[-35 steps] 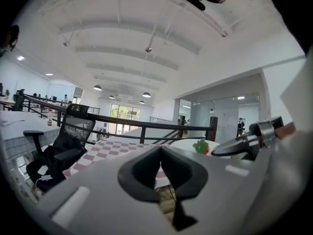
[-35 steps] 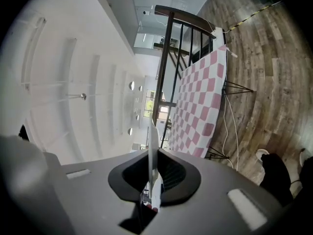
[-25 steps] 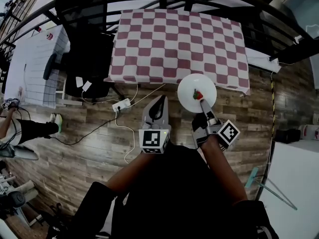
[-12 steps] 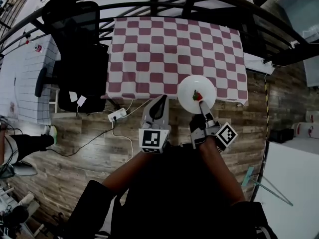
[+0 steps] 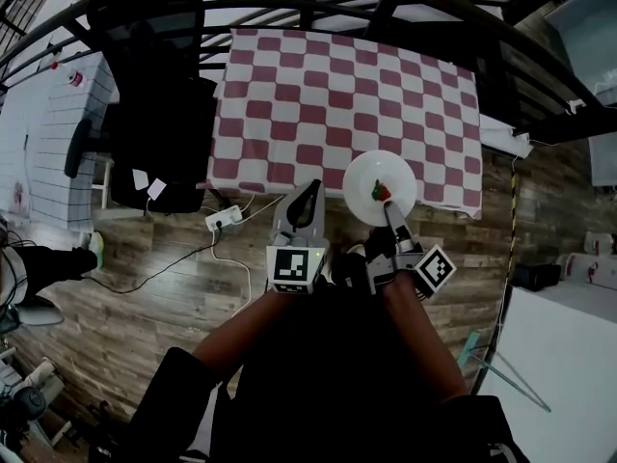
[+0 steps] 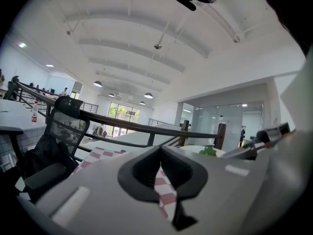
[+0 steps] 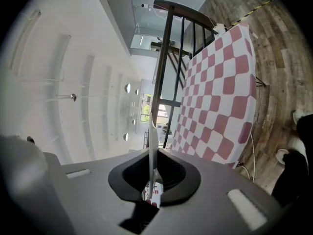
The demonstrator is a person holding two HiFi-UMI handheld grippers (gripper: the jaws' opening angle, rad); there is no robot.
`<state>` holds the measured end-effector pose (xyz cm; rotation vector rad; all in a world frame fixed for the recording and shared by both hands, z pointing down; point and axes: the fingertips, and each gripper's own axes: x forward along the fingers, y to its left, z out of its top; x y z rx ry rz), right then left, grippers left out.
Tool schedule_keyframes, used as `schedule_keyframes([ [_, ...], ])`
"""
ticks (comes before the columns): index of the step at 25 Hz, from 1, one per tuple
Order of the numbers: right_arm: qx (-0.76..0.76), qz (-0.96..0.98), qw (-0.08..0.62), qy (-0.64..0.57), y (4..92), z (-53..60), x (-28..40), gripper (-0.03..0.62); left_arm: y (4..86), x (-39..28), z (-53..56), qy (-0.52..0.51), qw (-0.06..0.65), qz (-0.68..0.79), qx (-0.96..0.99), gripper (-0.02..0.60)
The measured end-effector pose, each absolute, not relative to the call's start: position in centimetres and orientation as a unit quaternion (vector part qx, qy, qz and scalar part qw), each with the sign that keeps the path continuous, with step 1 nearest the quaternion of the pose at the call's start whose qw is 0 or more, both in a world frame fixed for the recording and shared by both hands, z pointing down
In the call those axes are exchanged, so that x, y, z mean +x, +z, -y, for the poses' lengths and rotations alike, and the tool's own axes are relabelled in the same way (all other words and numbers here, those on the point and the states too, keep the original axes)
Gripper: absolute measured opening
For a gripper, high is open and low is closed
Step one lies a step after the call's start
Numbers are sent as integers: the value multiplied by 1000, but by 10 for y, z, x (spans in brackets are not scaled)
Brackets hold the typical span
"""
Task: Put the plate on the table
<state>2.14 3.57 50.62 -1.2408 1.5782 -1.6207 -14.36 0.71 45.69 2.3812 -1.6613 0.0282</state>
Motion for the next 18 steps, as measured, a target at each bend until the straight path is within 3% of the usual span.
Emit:
schedule_keyframes([
  [18, -443, -624, 230, -601, 538, 57, 66, 17, 452, -89, 58, 24, 101, 590, 801, 9],
])
